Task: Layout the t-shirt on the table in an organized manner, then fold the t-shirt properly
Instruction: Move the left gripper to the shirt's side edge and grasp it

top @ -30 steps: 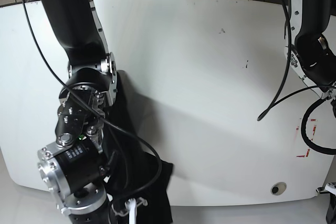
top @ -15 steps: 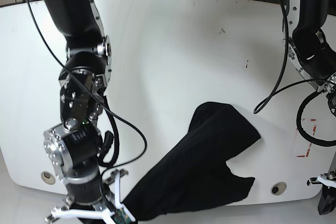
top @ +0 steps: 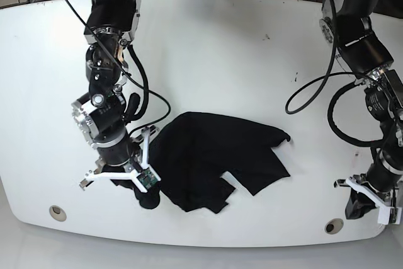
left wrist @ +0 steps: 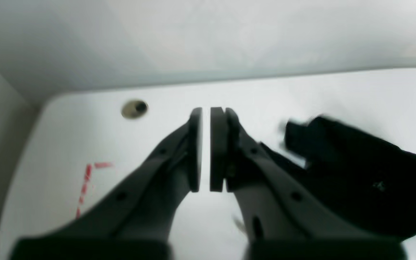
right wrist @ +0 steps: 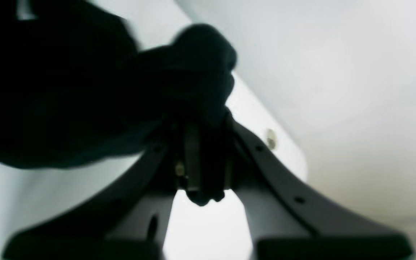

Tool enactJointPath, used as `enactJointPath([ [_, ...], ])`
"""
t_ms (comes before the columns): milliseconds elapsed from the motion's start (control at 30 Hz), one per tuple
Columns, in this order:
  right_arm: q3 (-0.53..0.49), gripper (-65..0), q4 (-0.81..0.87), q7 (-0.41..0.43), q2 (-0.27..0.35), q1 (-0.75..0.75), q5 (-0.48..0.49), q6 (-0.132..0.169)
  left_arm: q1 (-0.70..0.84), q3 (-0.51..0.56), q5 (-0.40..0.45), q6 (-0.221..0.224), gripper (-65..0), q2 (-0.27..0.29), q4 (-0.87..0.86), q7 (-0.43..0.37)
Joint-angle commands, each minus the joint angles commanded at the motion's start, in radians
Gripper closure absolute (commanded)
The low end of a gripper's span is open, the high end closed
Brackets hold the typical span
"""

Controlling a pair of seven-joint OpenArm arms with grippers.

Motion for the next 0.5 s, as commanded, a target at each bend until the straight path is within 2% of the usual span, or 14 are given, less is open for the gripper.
enactJointPath([
  [100,0.0,-0.6,0.0,0.002,-0.002,-0.017,0.0,0.0,0.06,0.0,0.0,0.0,-25.4,0.037,-0.005,-0.002],
  [233,0.0,-0.6,0.0,0.002,-0.002,-0.018,0.0,0.0,0.115,0.0,0.006,0.002,-36.5,0.086,-0.008,-0.002],
  [367,0.0,-0.6,-0.002,0.002,-0.008,-0.018,0.0,0.0,0.166,0.002,0.008,0.002,-38.5,0.126,-0.041,-0.002],
  [500,0.0,-0.6,-0.002,0.002,-0.025,-0.018,0.0,0.0,0.203,0.002,0.008,0.005,-38.5,0.133,-0.094,-0.005],
])
